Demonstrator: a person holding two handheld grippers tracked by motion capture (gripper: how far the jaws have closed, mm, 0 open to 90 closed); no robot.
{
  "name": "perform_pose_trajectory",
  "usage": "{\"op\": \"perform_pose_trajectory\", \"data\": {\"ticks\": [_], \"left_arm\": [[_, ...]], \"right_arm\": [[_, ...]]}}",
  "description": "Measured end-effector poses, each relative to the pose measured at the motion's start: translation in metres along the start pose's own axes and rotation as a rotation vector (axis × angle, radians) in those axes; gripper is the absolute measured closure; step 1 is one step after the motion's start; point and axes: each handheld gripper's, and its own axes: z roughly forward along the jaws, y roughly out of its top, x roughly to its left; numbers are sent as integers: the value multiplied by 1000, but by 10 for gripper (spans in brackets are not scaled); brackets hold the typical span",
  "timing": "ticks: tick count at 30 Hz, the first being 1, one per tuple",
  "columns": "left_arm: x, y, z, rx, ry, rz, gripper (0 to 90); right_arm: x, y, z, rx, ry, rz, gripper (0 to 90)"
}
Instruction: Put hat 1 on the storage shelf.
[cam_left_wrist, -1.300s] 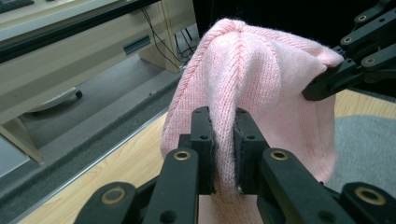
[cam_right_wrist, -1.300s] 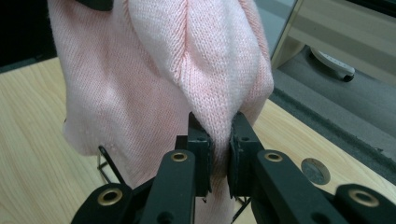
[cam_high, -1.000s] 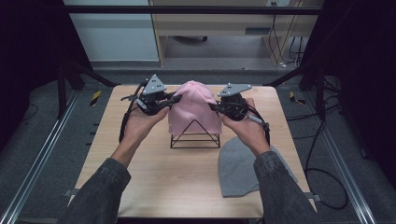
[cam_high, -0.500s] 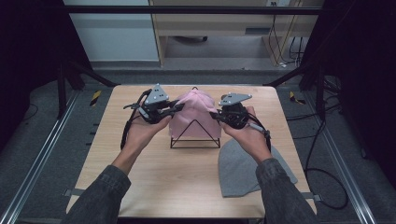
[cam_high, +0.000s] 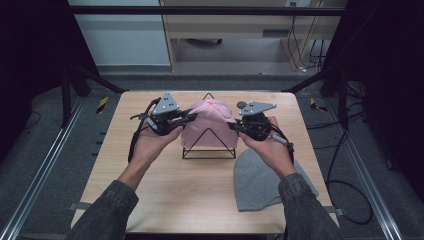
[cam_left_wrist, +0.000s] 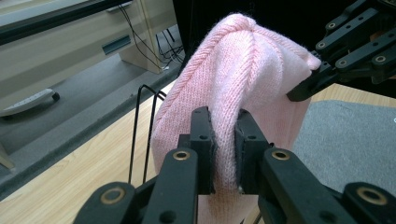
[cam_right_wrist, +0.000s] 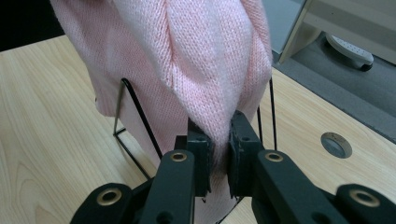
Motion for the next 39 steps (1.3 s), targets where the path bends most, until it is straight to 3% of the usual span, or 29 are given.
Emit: {"op": "perform_pose_trajectory", "data": {"ticks": [28,39], "left_arm": [[-1,-34,17,101,-13,-9,805],[1,-38,22,119,-2,-23,802]], "right_arm": [[4,-23,19,76,28,-3,803],[4,-27,25,100,28,-6,793]]}}
